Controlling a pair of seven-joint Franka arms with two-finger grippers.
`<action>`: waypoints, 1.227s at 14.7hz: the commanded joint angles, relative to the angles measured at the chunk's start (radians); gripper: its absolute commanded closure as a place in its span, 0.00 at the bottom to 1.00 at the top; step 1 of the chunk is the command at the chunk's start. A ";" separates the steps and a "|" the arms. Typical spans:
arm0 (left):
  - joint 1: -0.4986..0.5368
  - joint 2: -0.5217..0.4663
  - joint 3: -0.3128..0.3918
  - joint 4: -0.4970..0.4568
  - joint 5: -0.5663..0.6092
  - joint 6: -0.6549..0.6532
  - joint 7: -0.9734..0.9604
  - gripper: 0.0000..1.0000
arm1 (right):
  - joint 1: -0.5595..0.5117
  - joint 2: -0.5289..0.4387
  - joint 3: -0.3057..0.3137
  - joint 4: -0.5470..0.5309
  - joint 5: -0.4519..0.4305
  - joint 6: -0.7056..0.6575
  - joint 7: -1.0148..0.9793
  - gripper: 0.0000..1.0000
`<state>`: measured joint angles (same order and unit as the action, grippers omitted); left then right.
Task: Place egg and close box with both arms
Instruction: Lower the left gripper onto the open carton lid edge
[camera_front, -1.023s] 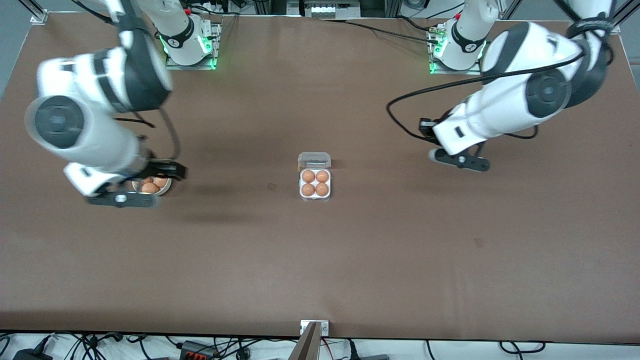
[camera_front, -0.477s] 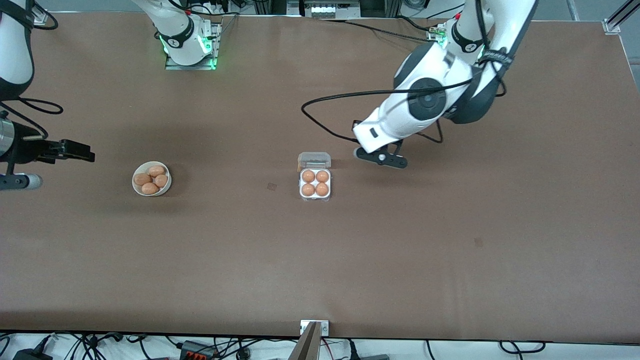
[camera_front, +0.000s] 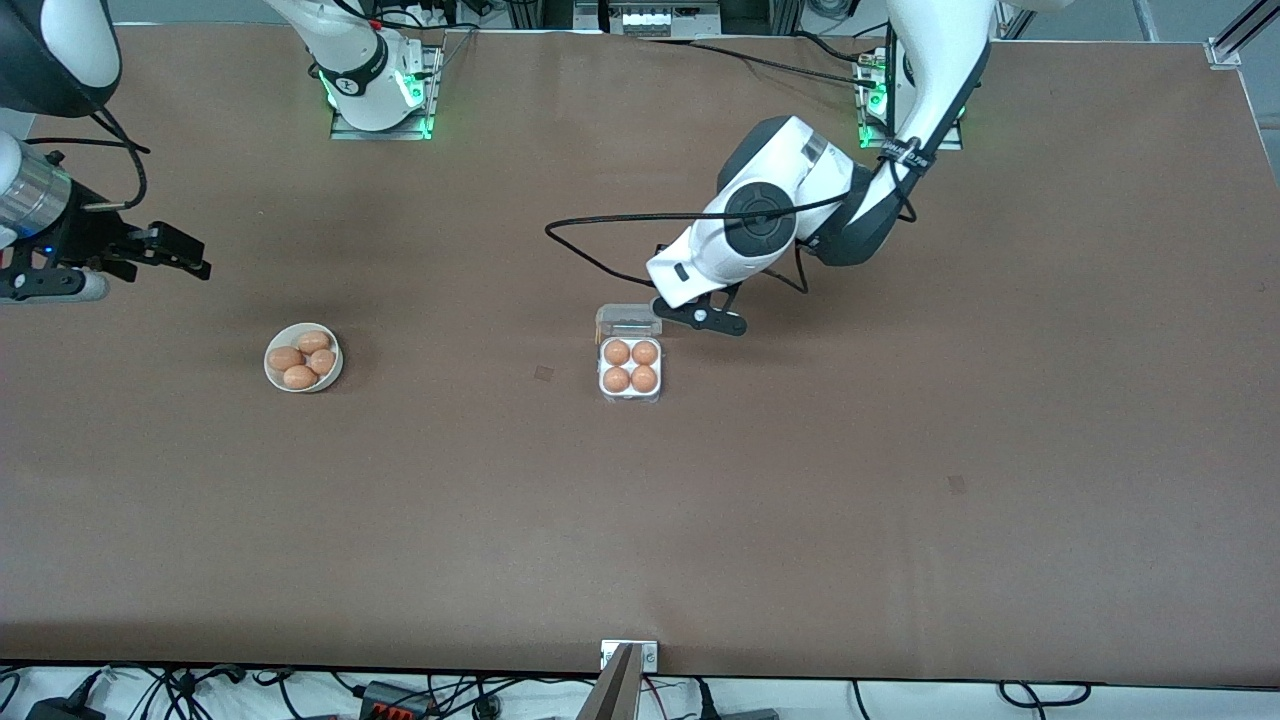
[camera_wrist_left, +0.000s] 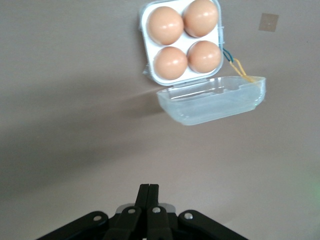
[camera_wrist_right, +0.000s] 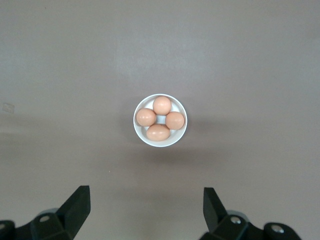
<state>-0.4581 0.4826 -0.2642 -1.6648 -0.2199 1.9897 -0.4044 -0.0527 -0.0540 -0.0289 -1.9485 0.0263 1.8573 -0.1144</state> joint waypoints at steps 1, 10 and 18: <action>-0.022 0.046 0.008 0.036 -0.009 0.006 -0.013 1.00 | 0.027 -0.029 -0.031 -0.052 0.020 0.051 0.005 0.00; -0.122 0.157 0.014 0.109 -0.007 0.060 -0.117 1.00 | 0.022 -0.066 -0.031 -0.118 0.020 0.134 0.005 0.00; -0.137 0.217 0.020 0.142 -0.006 0.129 -0.166 1.00 | 0.022 -0.064 -0.031 -0.118 0.020 0.132 0.005 0.00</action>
<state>-0.5805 0.6787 -0.2600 -1.5534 -0.2199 2.1185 -0.5588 -0.0423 -0.0908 -0.0505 -2.0402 0.0302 1.9793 -0.1142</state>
